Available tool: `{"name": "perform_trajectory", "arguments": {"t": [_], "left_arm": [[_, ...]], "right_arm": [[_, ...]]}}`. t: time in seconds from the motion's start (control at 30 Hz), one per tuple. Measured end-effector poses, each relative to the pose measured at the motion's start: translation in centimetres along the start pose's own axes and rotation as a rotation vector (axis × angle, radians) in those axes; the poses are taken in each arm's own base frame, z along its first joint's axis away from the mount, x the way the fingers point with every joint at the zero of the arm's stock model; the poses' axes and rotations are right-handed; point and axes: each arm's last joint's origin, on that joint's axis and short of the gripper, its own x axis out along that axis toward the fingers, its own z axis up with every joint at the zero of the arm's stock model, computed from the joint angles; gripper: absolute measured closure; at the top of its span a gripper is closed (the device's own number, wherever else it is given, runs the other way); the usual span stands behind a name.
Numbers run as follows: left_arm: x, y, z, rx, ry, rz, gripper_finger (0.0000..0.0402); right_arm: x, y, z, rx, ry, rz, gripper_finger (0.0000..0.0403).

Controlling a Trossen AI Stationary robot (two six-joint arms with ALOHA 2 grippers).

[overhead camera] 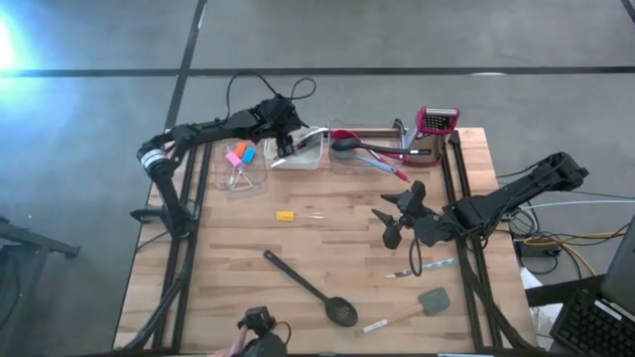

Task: Pick & Place Kitchen Items
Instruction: Put the yellow spatula into the left transparent bin

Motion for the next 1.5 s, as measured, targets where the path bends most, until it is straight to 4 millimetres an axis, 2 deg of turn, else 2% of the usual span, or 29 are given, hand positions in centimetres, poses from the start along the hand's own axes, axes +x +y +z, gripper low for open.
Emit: {"name": "perform_trajectory", "arguments": {"t": [0.13, 0.33, 0.4, 0.53, 0.7, 0.83, 1.0, 1.3, 1.5], "left_arm": [[-3.3, 0.3, 0.8, -0.074, -0.085, -0.039, 0.0185], [-8.7, -1.1, 1.0, -0.274, -0.167, -0.308, 0.0187], [-10.3, -2.1, 1.0, -0.315, -0.147, -0.355, 0.0191], [-13.0, -4.9, 1.2, -0.286, -0.126, -0.393, 0.0199], [-14.5, -9.3, 1.5, -0.243, -0.099, -0.466, 0.0203], [-14.5, -12.2, 1.1, -0.254, -0.045, -0.497, 0.0202], [-13.6, -14.3, 0.2, -0.323, 0.002, -0.473, 0.0202], [-10.0, -16.6, -2.4, -0.388, 0.107, -0.438, 0.0202], [-8.1, -17.8, -2.8, -0.374, 0.141, -0.432, 0.0202]], "right_arm": [[0.0, 0.0, 0.0, 0.001, -0.001, 0.000, 0.0177], [0.0, 0.0, 0.0, 0.000, 0.000, 0.000, 0.0177], [0.0, 0.0, 0.0, -0.001, 0.000, 0.000, 0.0177], [0.0, 0.0, 0.0, -0.005, 0.001, -0.002, 0.0177], [0.0, 0.0, 0.0, -0.005, 0.001, -0.002, 0.0177], [0.0, 0.0, 0.0, -0.002, 0.005, 0.005, 0.0177], [0.0, 0.0, 0.0, -0.003, 0.006, 0.006, 0.0177], [0.0, 0.0, 0.0, -0.004, 0.006, 0.006, 0.0177], [0.0, 0.0, 0.0, -0.005, 0.002, 0.000, 0.0177]]}}
